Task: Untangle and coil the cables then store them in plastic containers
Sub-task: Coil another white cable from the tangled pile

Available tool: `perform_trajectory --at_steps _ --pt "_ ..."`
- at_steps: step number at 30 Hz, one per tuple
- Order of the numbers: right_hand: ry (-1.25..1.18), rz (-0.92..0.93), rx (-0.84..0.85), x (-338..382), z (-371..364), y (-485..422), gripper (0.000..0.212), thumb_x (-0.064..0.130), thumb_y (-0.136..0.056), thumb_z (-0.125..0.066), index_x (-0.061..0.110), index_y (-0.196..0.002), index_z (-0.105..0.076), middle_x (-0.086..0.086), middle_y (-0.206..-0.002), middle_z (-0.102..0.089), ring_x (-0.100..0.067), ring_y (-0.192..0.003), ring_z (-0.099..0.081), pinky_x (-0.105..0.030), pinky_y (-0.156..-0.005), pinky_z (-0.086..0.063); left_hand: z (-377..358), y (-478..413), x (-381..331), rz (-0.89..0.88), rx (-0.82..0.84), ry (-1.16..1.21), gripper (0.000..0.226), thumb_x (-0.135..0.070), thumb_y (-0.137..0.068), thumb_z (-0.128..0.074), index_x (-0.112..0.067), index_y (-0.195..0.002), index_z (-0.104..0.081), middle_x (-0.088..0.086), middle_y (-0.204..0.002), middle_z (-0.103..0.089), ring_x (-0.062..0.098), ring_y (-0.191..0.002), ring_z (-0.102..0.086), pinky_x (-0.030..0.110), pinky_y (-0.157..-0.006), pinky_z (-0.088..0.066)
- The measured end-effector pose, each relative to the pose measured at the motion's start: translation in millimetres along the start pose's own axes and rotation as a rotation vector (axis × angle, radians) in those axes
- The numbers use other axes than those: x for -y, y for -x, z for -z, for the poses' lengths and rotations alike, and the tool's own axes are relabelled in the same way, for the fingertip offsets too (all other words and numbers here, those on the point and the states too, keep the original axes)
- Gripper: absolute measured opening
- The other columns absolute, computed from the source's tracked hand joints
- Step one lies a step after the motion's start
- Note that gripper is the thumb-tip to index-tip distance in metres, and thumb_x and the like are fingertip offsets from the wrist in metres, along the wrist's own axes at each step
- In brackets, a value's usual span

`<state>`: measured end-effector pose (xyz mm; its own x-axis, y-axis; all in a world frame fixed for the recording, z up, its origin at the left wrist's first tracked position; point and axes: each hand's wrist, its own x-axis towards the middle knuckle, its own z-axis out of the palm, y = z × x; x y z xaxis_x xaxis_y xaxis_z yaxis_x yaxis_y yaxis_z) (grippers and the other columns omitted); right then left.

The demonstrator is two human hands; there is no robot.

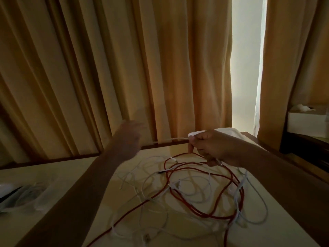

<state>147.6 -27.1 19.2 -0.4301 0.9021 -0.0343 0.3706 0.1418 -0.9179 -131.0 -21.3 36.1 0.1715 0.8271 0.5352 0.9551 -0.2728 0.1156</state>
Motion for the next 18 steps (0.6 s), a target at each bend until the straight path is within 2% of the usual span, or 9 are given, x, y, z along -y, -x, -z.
perform_trajectory --at_steps 2,4,5,6,8,11,13,15,18 --pt "-0.005 0.055 -0.041 6.2 -13.4 -5.1 0.040 0.043 -0.104 -0.048 0.013 -0.098 -0.073 0.006 -0.059 -0.042 -0.009 -0.049 -0.035 -0.025 -0.046 -0.037 -6.7 9.8 -25.8 -0.175 0.034 0.154 0.059 0.003 -0.100 -0.048 -0.019 -0.155 -0.042 -0.015 -0.156 -0.033 0.000 -0.147 -0.026 0.015 -0.118 -0.023" --pt "-0.026 0.102 -0.095 11.9 -23.2 -10.0 0.040 0.044 -0.104 -0.049 0.013 -0.098 -0.073 0.005 -0.059 -0.043 -0.008 -0.047 -0.034 -0.024 -0.045 -0.035 -10.9 13.3 -51.6 -0.243 0.107 0.360 0.045 -0.014 -0.108 -0.046 -0.024 -0.152 -0.046 -0.019 -0.145 -0.049 -0.009 -0.132 -0.044 0.006 -0.106 -0.034" --pt "-0.044 0.106 -0.117 14.2 -25.1 -11.1 0.040 0.044 -0.104 -0.048 0.013 -0.097 -0.072 0.005 -0.060 -0.044 -0.008 -0.047 -0.035 -0.025 -0.046 -0.034 -15.2 13.5 -58.7 -0.247 0.150 0.412 0.034 -0.021 -0.109 -0.046 -0.026 -0.140 -0.058 -0.016 -0.126 -0.066 -0.006 -0.114 -0.059 0.010 -0.095 -0.045" --pt "-0.079 0.095 -0.118 14.2 -24.9 -11.7 0.041 0.045 -0.104 -0.047 0.012 -0.097 -0.071 0.005 -0.061 -0.045 -0.008 -0.048 -0.036 -0.025 -0.047 -0.033 -20.1 13.7 -60.7 -0.228 0.156 0.439 0.024 -0.022 -0.109 -0.048 -0.028 -0.122 -0.067 -0.015 -0.101 -0.070 -0.005 -0.094 -0.064 0.015 -0.082 -0.051" --pt "-0.248 0.025 -0.015 9.5 -21.3 -10.1 0.047 0.046 -0.105 -0.043 0.008 -0.096 -0.067 0.003 -0.062 -0.042 -0.010 -0.052 -0.034 -0.026 -0.051 -0.031 -25.2 12.2 -58.8 -0.204 0.067 0.466 0.023 -0.014 -0.104 -0.056 -0.028 -0.092 -0.068 -0.018 -0.077 -0.063 -0.007 -0.073 -0.060 0.011 -0.066 -0.045" --pt "-0.640 -0.095 0.294 -2.1 -22.4 2.5 0.040 0.039 -0.106 -0.044 0.006 -0.093 -0.064 -0.001 -0.065 -0.038 -0.013 -0.057 -0.032 -0.026 -0.055 -0.027 -30.7 11.6 -55.8 -0.074 -0.043 0.593 0.020 -0.011 -0.101 -0.062 -0.020 -0.087 -0.074 -0.019 -0.070 -0.066 -0.005 -0.065 -0.060 0.010 -0.059 -0.045" --pt "-0.805 -0.059 0.435 -5.1 -29.8 11.1 0.033 0.033 -0.104 -0.047 0.009 -0.089 -0.063 0.000 -0.065 -0.035 -0.012 -0.056 -0.032 -0.026 -0.054 -0.026 -34.9 12.3 -55.5 0.080 -0.045 0.764 0.020 -0.018 -0.102 -0.061 -0.018 -0.088 -0.075 -0.014 -0.072 -0.070 0.004 -0.059 -0.060 0.022 -0.059 -0.052" --pt "-0.948 0.054 0.469 -0.9 -36.1 15.8 0.028 0.027 -0.104 -0.045 0.010 -0.088 -0.061 0.001 -0.067 -0.033 -0.011 -0.056 -0.032 -0.024 -0.052 -0.028 -41.1 18.2 -53.3 0.197 0.030 0.974 0.021 -0.024 -0.102 -0.062 -0.017 -0.088 -0.076 0.001 -0.071 -0.067 0.018 -0.057 -0.056 0.035 -0.058 -0.053" --pt "-1.184 0.241 0.334 9.4 -44.5 14.7 0.031 0.021 -0.104 -0.044 0.005 -0.091 -0.067 -0.004 -0.073 -0.051 -0.014 -0.063 -0.052 -0.026 -0.058 -0.049 -45.2 40.5 -61.9 0.274 0.214 1.180 0.028 -0.032 -0.101 -0.060 -0.018 -0.082 -0.076 0.008 -0.064 -0.053 0.020 -0.051 -0.046 0.033 -0.050 -0.043"
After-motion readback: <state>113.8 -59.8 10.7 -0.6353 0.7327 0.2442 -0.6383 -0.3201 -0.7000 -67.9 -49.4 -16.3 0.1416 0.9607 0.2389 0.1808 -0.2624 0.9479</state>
